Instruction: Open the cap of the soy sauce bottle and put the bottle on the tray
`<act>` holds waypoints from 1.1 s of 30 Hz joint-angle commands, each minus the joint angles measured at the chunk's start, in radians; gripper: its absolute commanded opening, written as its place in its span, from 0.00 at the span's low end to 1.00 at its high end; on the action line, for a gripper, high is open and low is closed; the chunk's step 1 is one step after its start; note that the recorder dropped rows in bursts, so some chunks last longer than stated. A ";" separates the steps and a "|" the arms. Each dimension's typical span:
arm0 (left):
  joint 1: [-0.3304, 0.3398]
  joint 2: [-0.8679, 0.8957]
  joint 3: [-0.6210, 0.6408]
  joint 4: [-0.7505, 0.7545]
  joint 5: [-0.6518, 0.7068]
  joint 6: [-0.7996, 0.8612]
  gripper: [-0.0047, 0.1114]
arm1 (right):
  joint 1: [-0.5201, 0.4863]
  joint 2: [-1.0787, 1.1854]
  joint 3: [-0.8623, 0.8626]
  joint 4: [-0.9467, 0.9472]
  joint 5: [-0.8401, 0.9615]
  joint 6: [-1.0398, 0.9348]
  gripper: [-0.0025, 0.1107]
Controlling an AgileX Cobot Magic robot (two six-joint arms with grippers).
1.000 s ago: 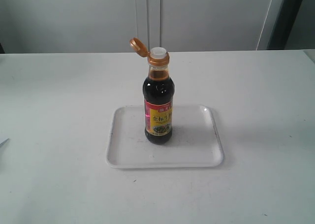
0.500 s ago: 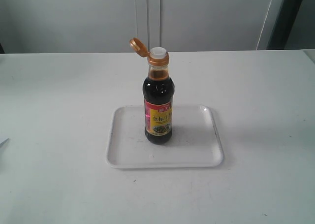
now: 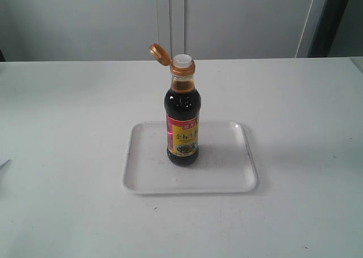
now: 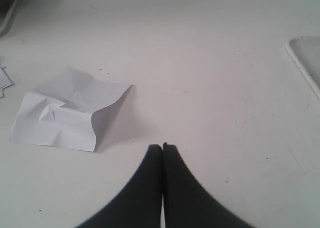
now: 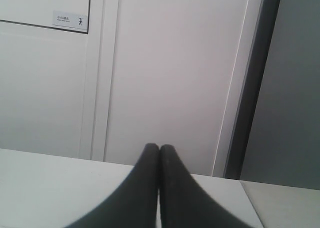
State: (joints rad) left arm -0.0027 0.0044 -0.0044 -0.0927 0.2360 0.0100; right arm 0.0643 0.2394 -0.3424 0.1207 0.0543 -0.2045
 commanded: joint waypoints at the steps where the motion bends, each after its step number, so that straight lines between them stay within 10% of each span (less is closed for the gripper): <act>1: 0.003 -0.004 0.004 -0.019 -0.005 -0.010 0.04 | -0.003 -0.008 0.005 0.001 -0.004 0.003 0.02; 26: 0.003 -0.004 0.004 -0.019 -0.005 -0.010 0.04 | -0.003 -0.008 0.007 0.002 -0.004 0.003 0.02; 33: 0.003 -0.004 0.004 -0.019 -0.005 -0.010 0.04 | -0.003 -0.046 0.069 -0.153 0.037 0.275 0.02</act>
State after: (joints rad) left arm -0.0027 0.0044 -0.0044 -0.0927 0.2360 0.0100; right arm 0.0643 0.2191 -0.3034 0.0358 0.0660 -0.0487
